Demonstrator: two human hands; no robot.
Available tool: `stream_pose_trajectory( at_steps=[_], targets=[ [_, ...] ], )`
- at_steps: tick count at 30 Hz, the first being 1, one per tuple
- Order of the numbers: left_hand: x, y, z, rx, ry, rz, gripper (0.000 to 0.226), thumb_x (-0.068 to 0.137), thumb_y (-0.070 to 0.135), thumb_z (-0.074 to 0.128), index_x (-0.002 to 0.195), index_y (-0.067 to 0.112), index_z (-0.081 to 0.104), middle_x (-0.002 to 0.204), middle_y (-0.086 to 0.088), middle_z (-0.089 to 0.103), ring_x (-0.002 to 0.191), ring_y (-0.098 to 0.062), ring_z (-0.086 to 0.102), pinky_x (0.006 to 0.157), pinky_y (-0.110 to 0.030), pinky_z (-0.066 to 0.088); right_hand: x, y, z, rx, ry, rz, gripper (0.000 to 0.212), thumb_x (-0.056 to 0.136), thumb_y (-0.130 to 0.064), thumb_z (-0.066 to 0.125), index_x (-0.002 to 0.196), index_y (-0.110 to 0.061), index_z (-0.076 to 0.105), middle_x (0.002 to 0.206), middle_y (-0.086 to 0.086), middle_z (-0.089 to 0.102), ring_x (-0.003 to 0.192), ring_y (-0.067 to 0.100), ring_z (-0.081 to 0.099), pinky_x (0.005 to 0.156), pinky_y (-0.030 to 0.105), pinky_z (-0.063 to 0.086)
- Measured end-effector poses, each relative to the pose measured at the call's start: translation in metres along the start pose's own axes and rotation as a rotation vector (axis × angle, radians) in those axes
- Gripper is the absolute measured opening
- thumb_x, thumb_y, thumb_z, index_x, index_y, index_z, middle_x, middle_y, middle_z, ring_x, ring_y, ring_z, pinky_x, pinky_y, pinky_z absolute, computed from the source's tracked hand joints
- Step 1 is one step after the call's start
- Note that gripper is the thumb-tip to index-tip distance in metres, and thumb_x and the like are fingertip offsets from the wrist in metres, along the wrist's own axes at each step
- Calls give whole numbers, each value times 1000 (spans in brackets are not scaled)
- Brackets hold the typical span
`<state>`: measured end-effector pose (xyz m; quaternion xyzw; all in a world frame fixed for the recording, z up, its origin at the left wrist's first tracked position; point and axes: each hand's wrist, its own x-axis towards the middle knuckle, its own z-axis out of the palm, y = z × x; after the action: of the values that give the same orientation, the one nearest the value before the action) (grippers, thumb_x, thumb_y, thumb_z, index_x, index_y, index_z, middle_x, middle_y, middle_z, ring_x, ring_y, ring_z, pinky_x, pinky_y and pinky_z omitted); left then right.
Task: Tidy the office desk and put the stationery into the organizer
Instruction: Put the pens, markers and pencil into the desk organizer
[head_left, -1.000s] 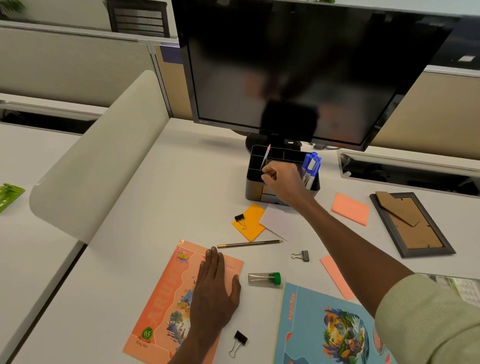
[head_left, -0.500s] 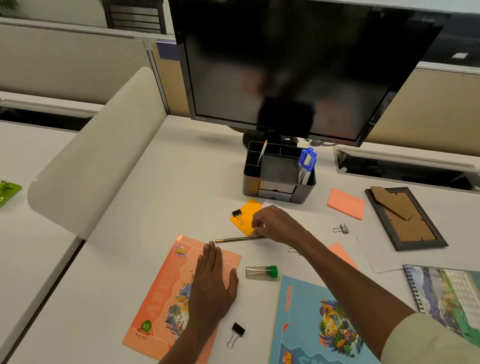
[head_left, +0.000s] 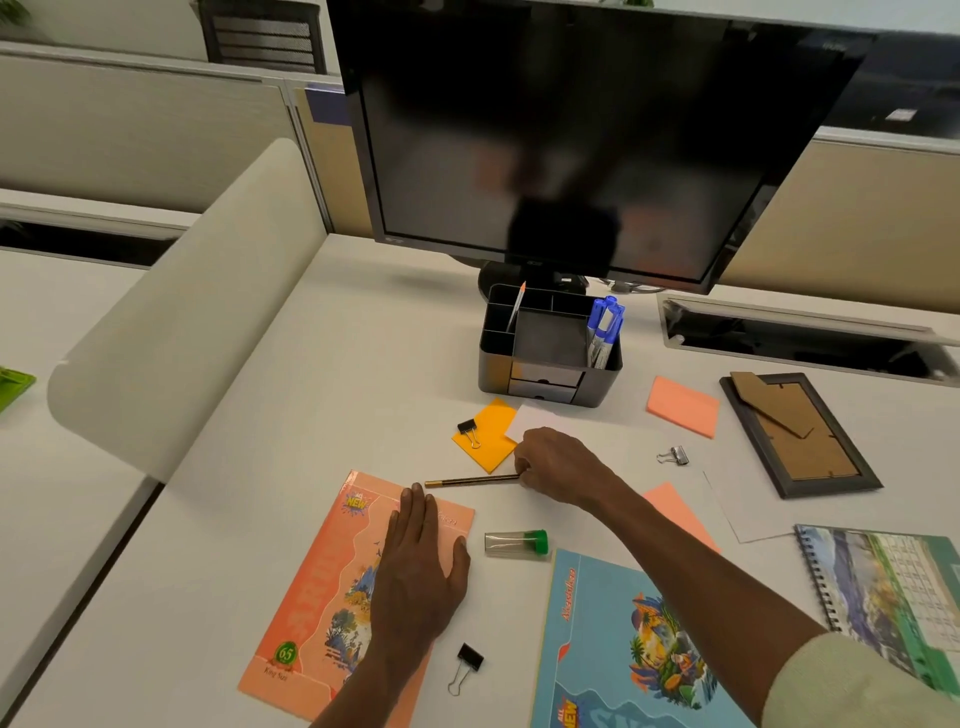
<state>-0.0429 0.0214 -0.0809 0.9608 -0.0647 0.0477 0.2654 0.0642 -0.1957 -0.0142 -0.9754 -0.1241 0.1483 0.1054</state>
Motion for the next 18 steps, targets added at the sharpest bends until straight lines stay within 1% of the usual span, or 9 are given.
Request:
stream_pose_trajectory(
  at_steps=[3, 5, 7, 9, 13, 15, 16, 18],
  targets=[
    [0, 0, 0, 9, -2, -4, 72, 90, 42, 48, 149, 4, 30, 159, -7, 21, 148, -20, 19, 118, -34, 18, -4, -1, -9, 21, 33, -27, 15, 87, -24, 64, 95, -13, 70, 93, 5, 67, 86, 18, 57, 70, 32, 49],
    [0, 1, 0, 9, -5, -14, 72, 90, 43, 48, 149, 5, 30, 159, -6, 20, 148, -20, 19, 118, -34, 18, -6, -2, -16, 48, 53, -40, 13, 86, -26, 63, 92, -15, 69, 90, 4, 69, 85, 18, 57, 70, 34, 50],
    [0, 2, -1, 4, -1, -19, 72, 90, 43, 48, 149, 5, 31, 158, -6, 21, 147, -20, 20, 118, -34, 19, -8, -4, -25, 115, 63, -45, 12, 86, -27, 63, 90, -16, 68, 88, 3, 69, 81, 17, 59, 71, 36, 53],
    [0, 2, -2, 3, 3, -17, 72, 89, 42, 49, 148, 5, 32, 158, -6, 22, 147, -21, 21, 117, -35, 19, -8, -6, -35, 214, 80, -55, 12, 84, -25, 65, 92, -16, 70, 89, 2, 70, 79, 15, 61, 71, 35, 56],
    [0, 2, -2, -4, 4, -14, 71, 89, 40, 50, 147, 3, 33, 158, -7, 23, 147, -21, 21, 118, -35, 20, -9, -10, -56, 390, 158, -82, 12, 83, -18, 69, 93, -13, 72, 90, 0, 70, 77, 9, 62, 66, 25, 55],
    [1, 1, -2, -7, 0, -4, 71, 89, 40, 49, 148, 3, 33, 159, -8, 23, 148, -20, 19, 119, -35, 20, -9, -11, -66, 446, 204, -72, 11, 83, -18, 71, 93, -14, 72, 86, -5, 67, 74, 5, 61, 61, 14, 48],
    [1, 1, -1, -7, -1, 1, 70, 90, 39, 49, 148, 3, 33, 159, -8, 22, 148, -19, 18, 120, -35, 20, -10, -11, -71, 464, 232, -68, 11, 83, -19, 71, 93, -15, 72, 83, -7, 65, 72, 2, 59, 59, 11, 45],
    [1, 1, -1, -9, -1, 5, 71, 90, 39, 49, 148, 3, 32, 159, -8, 22, 149, -18, 17, 120, -34, 19, -11, -10, -82, 493, 290, -67, 11, 84, -20, 71, 93, -15, 72, 81, -9, 65, 71, 1, 60, 60, 10, 45]
  ],
)
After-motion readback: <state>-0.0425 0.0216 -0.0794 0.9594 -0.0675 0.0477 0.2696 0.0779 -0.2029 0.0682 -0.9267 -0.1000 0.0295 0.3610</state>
